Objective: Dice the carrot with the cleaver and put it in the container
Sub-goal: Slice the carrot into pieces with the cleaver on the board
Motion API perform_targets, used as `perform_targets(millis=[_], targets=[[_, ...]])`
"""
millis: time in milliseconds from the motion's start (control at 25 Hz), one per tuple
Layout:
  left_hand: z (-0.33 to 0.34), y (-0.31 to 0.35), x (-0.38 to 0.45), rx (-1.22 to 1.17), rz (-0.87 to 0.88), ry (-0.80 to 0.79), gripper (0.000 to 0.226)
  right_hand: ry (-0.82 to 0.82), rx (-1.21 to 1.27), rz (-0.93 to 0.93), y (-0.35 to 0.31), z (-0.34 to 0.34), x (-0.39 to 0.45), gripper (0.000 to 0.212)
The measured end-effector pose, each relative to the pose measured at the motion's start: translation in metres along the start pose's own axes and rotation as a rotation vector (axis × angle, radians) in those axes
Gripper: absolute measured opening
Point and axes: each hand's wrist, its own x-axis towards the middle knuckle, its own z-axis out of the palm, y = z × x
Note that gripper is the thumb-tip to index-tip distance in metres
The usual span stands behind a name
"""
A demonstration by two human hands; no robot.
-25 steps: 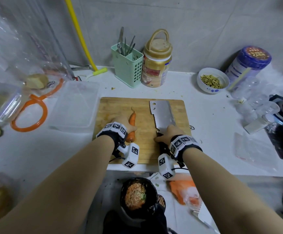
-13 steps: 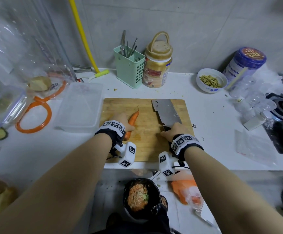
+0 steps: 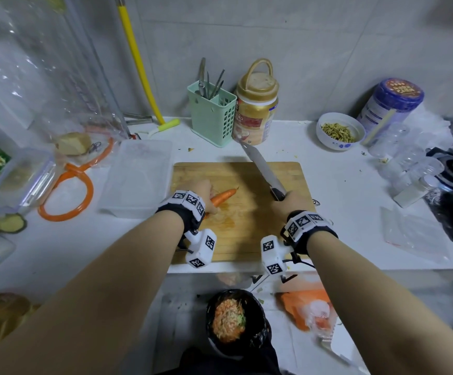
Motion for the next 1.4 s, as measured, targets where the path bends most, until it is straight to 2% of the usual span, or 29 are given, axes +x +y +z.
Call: perform_targets(millis=[240, 320, 440, 520, 800, 1040, 1240, 1320, 1400], targets=[[-0.012, 0.029, 0.019, 0.315, 0.048, -0.012, 0.03, -0.072, 0.107, -0.305, 0.0, -0.005, 0.03, 0.014], [-0.008, 0.038, 0.025, 0.418, 0.075, -0.006, 0.028, -0.067, 0.179, -0.345, 0.004, -0.009, 0.043, 0.022], [-0.006, 0.05, 0.034, 0.484, 0.165, 0.019, 0.025, -0.178, 0.263, -0.287, 0.003, -0.019, 0.065, 0.016], [-0.004, 0.057, 0.041, 0.533, 0.241, 0.038, 0.027, -0.26, 0.237, -0.232, 0.001, -0.025, 0.076, 0.012], [0.01, 0.07, 0.055, 0.627, 0.31, 0.105, 0.035, -0.385, 0.273, -0.186, -0.007, -0.024, 0.093, 0.048], [0.029, 0.062, 0.056, 0.546, 0.289, 0.144, 0.034, -0.435, 0.33, -0.136, 0.0, -0.025, 0.1, 0.063], [0.039, 0.056, 0.052, 0.259, 0.256, 0.295, 0.038, -0.493, 0.293, -0.186, -0.004, -0.034, 0.095, 0.064], [0.039, 0.052, 0.046, 0.084, 0.158, 0.364, 0.053, -0.53, 0.293, -0.218, -0.007, -0.036, 0.092, 0.064], [0.037, 0.047, 0.041, -0.063, -0.053, 0.421, 0.063, -0.544, 0.284, -0.241, -0.01, -0.037, 0.091, 0.064]])
